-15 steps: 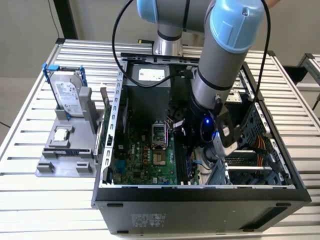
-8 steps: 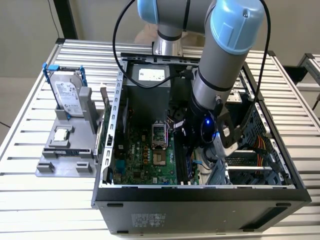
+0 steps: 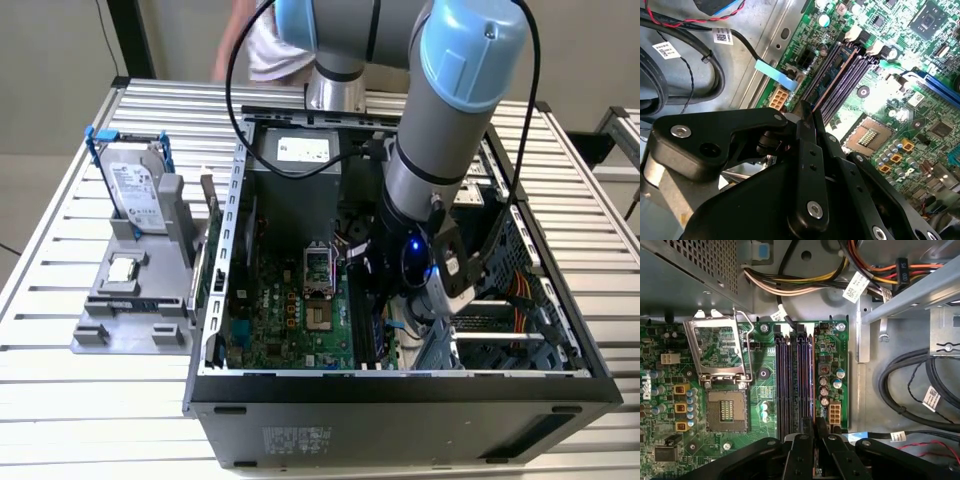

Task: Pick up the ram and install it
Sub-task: 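Insert the ram into the slot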

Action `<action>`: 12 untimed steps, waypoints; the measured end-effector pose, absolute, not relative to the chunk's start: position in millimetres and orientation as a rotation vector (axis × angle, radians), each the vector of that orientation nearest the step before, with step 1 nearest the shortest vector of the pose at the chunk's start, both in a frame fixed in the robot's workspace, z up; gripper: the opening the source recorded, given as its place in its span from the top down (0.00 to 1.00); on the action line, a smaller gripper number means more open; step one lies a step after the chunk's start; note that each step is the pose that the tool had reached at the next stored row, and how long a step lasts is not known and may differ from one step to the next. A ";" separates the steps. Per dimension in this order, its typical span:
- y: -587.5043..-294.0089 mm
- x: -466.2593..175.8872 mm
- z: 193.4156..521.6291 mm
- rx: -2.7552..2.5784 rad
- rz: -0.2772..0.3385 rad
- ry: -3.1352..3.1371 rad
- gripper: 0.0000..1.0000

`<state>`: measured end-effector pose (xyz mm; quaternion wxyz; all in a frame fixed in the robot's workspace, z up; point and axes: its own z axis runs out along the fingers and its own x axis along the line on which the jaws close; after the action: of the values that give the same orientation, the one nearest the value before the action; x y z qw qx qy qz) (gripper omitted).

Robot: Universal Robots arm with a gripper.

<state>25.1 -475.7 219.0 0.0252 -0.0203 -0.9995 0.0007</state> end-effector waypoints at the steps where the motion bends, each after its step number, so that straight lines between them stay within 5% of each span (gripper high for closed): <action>1: -475.7 25.1 218.9 -0.063 0.002 -3.091 1.00; 12: -475.7 25.1 218.4 -0.063 0.002 -3.091 1.00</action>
<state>25.1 -475.7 218.4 0.0252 -0.0204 -0.9995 0.0006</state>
